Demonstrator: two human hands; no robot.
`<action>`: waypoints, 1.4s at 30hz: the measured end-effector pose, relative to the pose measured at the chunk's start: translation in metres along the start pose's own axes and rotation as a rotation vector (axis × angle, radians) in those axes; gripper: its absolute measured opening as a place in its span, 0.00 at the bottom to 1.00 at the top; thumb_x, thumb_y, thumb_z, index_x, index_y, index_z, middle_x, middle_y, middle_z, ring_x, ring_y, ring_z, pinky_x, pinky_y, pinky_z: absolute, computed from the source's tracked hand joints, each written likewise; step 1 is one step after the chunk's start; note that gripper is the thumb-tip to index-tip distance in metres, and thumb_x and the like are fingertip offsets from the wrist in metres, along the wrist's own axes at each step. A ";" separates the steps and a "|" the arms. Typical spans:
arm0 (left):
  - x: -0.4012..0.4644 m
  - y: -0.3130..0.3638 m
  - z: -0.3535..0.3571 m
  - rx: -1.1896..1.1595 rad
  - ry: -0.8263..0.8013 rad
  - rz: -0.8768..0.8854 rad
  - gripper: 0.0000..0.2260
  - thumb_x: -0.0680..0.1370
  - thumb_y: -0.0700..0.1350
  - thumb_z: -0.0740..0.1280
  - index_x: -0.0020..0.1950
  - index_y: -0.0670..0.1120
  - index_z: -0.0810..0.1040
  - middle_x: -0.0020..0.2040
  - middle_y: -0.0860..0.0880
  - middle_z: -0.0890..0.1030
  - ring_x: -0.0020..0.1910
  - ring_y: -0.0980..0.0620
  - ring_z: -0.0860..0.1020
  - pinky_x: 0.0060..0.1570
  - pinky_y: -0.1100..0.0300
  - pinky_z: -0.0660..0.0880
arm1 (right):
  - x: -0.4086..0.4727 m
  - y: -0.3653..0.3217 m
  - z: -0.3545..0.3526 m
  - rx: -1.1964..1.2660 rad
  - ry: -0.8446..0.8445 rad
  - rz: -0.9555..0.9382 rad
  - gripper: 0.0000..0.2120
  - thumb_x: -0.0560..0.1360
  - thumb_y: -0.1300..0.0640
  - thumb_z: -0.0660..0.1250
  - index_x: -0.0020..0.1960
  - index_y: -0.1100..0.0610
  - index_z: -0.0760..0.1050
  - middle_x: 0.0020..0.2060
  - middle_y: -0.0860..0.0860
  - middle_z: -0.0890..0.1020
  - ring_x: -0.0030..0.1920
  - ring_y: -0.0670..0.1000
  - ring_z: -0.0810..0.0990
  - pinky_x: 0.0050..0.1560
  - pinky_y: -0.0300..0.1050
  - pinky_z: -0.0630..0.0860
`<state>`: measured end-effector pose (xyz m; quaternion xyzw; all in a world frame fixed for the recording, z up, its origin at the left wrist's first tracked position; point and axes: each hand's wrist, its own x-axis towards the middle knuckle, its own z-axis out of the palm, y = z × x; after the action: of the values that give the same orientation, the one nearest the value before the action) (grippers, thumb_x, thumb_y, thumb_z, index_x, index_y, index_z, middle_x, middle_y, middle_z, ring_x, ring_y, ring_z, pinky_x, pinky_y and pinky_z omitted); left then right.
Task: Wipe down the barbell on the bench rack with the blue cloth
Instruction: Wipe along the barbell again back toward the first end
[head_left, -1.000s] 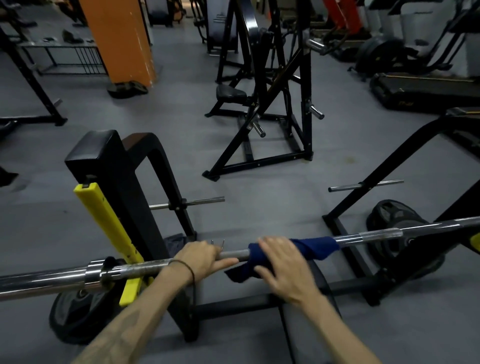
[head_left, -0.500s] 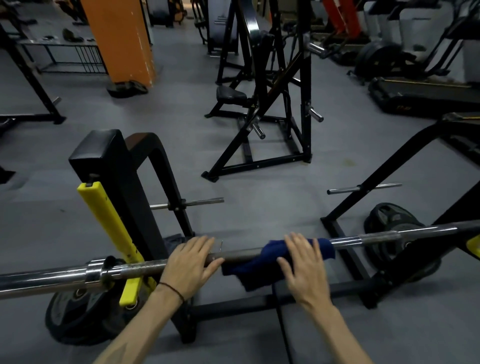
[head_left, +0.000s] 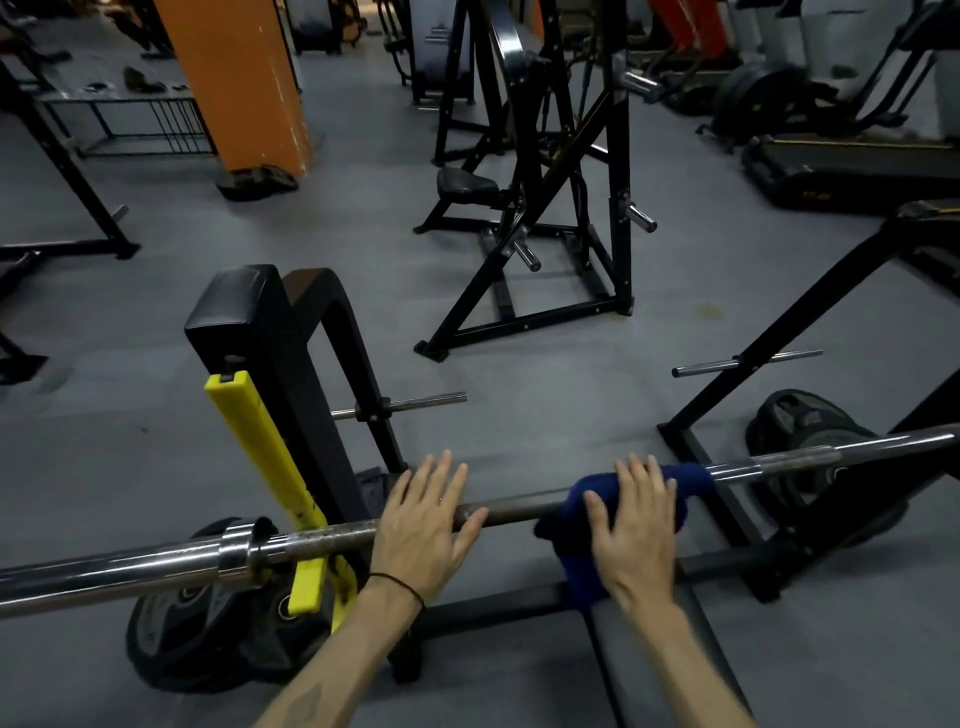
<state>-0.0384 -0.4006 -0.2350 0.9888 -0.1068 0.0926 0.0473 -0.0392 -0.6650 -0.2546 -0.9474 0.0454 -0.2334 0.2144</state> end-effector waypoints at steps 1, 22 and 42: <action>0.001 0.000 0.000 -0.014 -0.005 -0.011 0.30 0.83 0.65 0.51 0.75 0.48 0.72 0.76 0.47 0.70 0.75 0.47 0.68 0.72 0.48 0.66 | -0.008 -0.025 0.010 0.025 0.004 0.052 0.39 0.84 0.33 0.47 0.73 0.65 0.73 0.75 0.61 0.72 0.80 0.60 0.62 0.82 0.56 0.46; -0.005 -0.013 0.007 0.004 0.262 0.203 0.26 0.80 0.63 0.60 0.68 0.46 0.78 0.67 0.46 0.79 0.67 0.47 0.76 0.69 0.53 0.65 | -0.003 0.010 -0.002 -0.091 -0.082 -0.425 0.30 0.86 0.39 0.51 0.76 0.59 0.72 0.75 0.56 0.74 0.76 0.57 0.71 0.81 0.56 0.54; 0.063 -0.015 -0.032 -0.558 -0.854 -0.074 0.31 0.71 0.77 0.56 0.40 0.50 0.78 0.33 0.52 0.78 0.30 0.55 0.76 0.36 0.61 0.73 | 0.009 0.004 0.002 0.005 0.052 0.048 0.37 0.84 0.34 0.49 0.65 0.65 0.78 0.64 0.62 0.80 0.74 0.62 0.70 0.81 0.62 0.51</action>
<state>0.0201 -0.3953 -0.1926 0.8914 -0.1023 -0.3533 0.2648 -0.0305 -0.6693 -0.2543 -0.9391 0.0730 -0.2530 0.2208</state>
